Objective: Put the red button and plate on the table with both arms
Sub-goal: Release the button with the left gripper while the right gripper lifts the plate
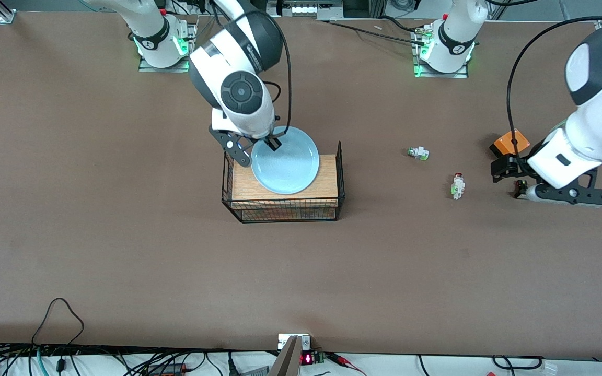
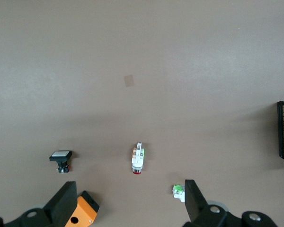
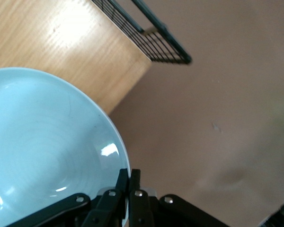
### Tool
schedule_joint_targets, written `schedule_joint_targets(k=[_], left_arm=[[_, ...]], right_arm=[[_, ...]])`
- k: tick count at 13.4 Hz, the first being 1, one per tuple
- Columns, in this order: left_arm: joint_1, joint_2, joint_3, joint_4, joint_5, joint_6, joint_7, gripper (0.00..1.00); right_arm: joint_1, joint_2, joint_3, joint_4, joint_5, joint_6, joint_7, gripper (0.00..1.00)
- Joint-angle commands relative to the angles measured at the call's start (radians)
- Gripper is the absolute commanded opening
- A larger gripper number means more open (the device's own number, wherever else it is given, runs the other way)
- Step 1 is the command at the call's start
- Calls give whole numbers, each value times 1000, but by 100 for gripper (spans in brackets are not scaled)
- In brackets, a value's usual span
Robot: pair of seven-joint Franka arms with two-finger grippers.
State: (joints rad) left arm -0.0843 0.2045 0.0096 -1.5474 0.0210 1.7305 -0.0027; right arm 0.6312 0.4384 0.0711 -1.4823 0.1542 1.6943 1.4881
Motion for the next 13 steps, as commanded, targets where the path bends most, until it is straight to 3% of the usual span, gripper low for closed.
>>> schedule_joint_targets(k=[1,3,9,13], left_arm=[[56,-20,-17,44,-21,-45,7,100],[115,-49,-69,38,-21,-57,-2,100],[126,-92,-74,41,-22,-149,-53,100],[129,-132,-72,29,-21,-158,-54,100]], right_arm=[[-5,-49,-5,-9,65,-36,14,0],[-4,-67,-7,-7,65,-76,15,0],[-22,-153,-14,-7,64,-188,-2,0],[-60,-231,-14,-7,51,-310,-127,0]])
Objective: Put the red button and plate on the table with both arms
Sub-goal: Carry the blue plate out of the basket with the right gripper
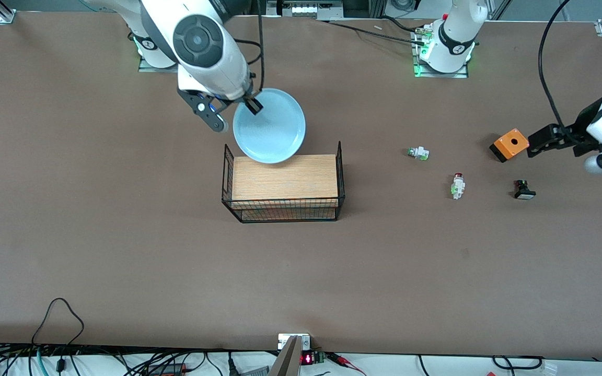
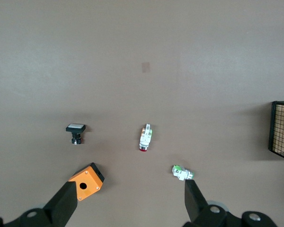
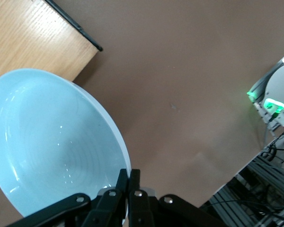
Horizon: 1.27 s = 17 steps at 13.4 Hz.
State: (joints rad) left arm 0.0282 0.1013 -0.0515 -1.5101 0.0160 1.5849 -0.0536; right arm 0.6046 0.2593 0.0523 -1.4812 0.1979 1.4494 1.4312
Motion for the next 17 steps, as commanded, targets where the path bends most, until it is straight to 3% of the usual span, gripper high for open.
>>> schedule_joint_targets(k=[1,4,7,9,12,17], left_arm=[[18,-35,-13,-10,-16,-6,-3,100],[19,-57,-13,-28,-16,4,14,100],[16,-57,-16,-21,-8,-2,14,100],[18,-58,-15,-13,-14,-2,14,100],[16,-57,-16,-15,-19,-2,11,100],[16,-54,-16,-16,-30,-6,12,100]], right_arm=[[-58,-64,5,-8,5,-113,-121,0],[-147,-101,5,-8,-5,-197,-306,0],[-210,-103,-9,-8,-95,-221,-539,0],[-221,-101,-52,-8,-147,-219,-697,0],[-241,-80,-124,-16,-179,-179,-892,0],[-435,43,-134,-24,-173,-32,-1210,0]])
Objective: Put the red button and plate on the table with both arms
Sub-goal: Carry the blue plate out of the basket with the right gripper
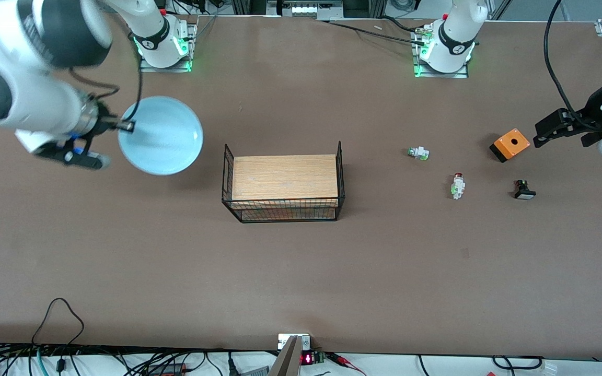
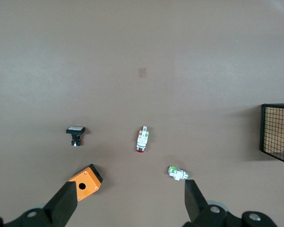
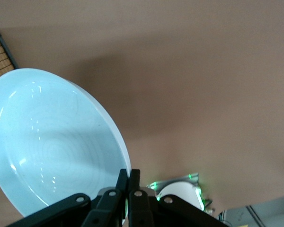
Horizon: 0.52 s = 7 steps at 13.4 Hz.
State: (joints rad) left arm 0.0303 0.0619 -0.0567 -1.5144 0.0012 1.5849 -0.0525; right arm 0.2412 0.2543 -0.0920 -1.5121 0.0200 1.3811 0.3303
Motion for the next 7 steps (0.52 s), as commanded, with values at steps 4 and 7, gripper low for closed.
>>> schedule_joint_targets(k=[4,7], left_arm=[[14,-16,-9,-10,-17,-13,5,100],[14,-17,-11,-10,-17,-13,2,100]], right_arm=[[-209,160,12,4,12,156,-324,0],[-273,245,12,4,14,264,-423,0]])
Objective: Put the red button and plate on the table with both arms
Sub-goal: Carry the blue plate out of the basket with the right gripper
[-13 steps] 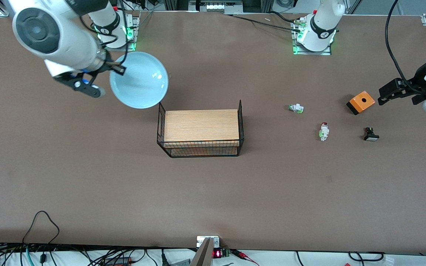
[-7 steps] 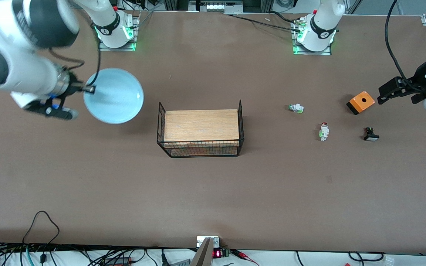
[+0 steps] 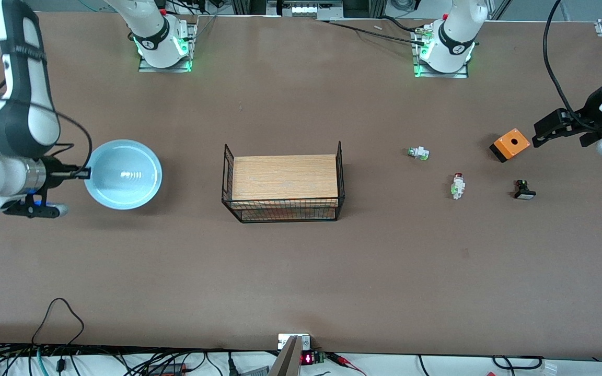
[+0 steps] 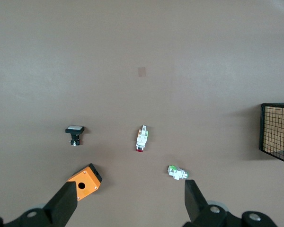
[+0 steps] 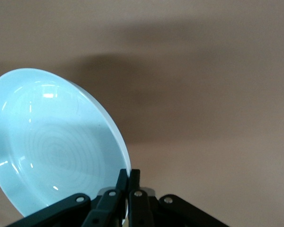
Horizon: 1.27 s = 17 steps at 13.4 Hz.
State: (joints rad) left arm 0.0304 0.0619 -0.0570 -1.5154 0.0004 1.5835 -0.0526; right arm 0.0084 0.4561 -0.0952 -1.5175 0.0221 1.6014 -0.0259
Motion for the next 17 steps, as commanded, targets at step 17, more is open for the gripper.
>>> schedule_joint_targets(k=[17], left_arm=[[17,-20,-3,-8,-28,-17,14,100]], right_arm=[[-151,305,17,13,206,390,-358,14]])
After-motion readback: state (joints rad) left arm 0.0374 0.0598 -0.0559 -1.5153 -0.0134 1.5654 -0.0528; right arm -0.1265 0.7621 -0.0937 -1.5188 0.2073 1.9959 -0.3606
